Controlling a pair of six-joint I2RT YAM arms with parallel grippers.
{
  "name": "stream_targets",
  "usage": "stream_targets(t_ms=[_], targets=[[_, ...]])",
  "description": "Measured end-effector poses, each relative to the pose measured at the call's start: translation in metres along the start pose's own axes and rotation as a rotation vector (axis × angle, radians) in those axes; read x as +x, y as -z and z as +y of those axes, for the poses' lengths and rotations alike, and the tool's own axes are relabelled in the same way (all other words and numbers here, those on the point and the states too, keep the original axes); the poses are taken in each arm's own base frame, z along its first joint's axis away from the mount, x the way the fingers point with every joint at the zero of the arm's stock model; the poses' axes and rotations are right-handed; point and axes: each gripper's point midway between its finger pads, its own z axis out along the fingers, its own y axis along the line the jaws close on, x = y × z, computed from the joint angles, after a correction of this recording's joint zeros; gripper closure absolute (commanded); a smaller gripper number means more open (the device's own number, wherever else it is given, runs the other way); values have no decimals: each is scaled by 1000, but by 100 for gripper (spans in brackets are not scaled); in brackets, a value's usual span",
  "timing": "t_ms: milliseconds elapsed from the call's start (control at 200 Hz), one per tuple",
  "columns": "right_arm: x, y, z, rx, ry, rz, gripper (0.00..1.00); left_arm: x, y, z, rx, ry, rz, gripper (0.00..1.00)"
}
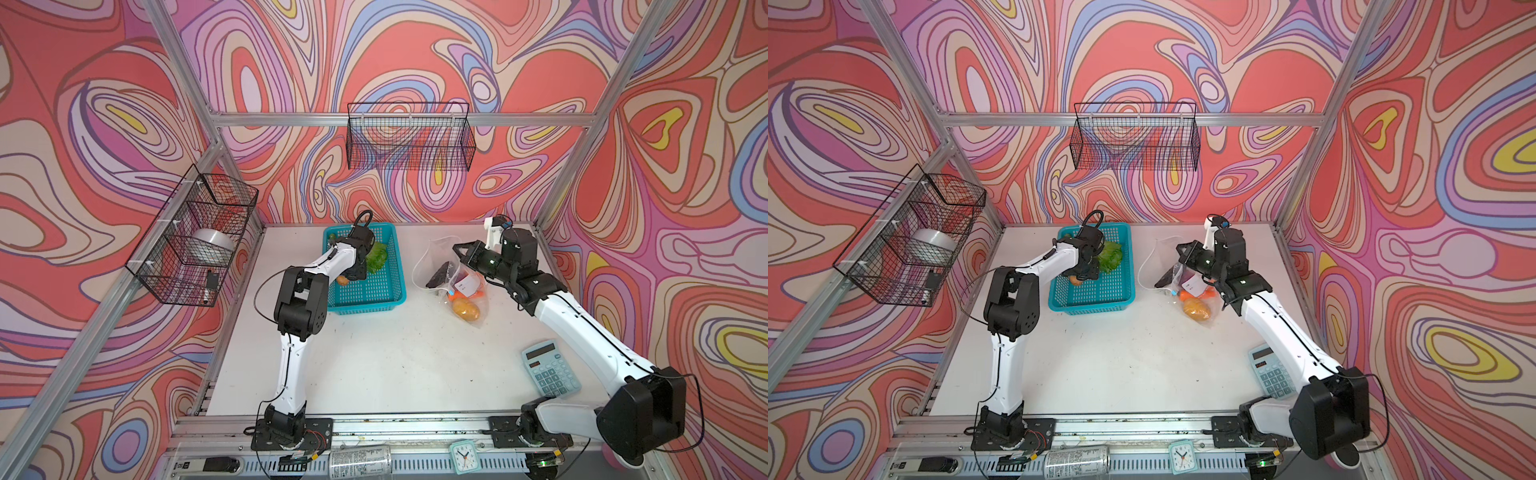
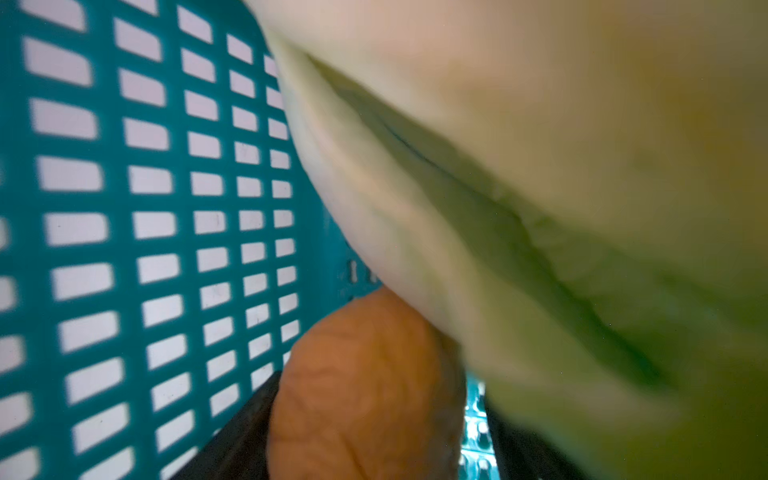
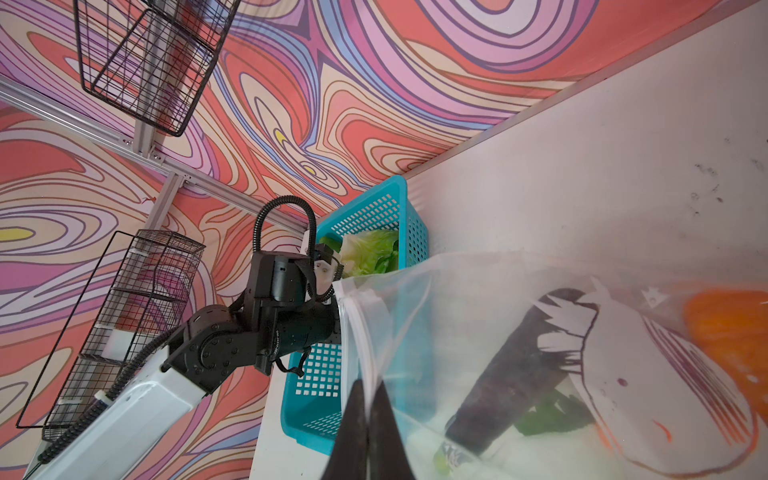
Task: Place the food in the zip-top bag and seal the zipper
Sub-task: 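Move the left gripper to the basket and grasp the bread roll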
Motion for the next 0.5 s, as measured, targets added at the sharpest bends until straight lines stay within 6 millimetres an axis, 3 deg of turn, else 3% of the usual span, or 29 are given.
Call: stream_targets(t_ms=[325,501], targets=[[0,0,0,1,3,1,100,3,-3,0,-2,-4,4,57],[0,0,0,1,3,1,100,5,-1,1,-1,-2,1,58]])
